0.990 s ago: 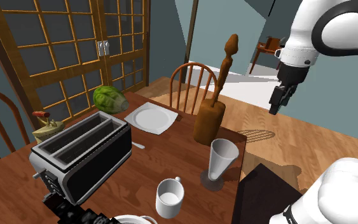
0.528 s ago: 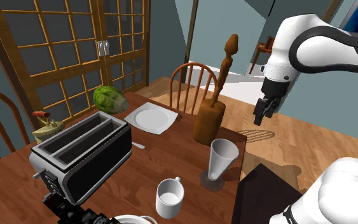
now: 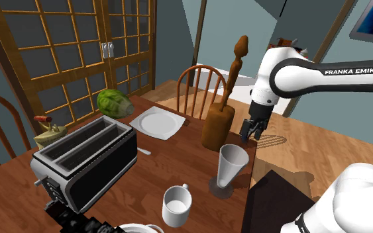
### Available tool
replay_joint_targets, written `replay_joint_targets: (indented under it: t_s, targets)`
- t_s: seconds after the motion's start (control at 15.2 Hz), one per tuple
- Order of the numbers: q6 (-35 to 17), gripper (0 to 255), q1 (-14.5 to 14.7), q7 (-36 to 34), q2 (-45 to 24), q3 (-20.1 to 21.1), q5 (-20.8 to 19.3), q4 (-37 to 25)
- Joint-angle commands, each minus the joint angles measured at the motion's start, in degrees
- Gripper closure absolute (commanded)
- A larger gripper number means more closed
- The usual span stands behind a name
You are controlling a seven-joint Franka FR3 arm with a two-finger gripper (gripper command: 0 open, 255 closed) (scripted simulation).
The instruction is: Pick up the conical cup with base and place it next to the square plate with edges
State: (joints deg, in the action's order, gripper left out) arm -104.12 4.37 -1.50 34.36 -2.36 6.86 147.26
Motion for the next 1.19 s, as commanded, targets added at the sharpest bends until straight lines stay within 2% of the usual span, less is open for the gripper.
replay_joint_targets:
  t_s: [0.0,0.59,1.06,1.12]
  targets:
    - [-3.91,0,1.09,-0.4,-3.07,0.25,2.68,0.98]
    - [-11.37,0,2.04,-0.01,-5.49,0.95,4.51,6.03]
    - [-11.36,0,2.04,-0.01,-5.49,0.95,4.51,6.03]
    - [-11.36,255,2.04,-0.01,-5.49,0.95,4.51,6.03]
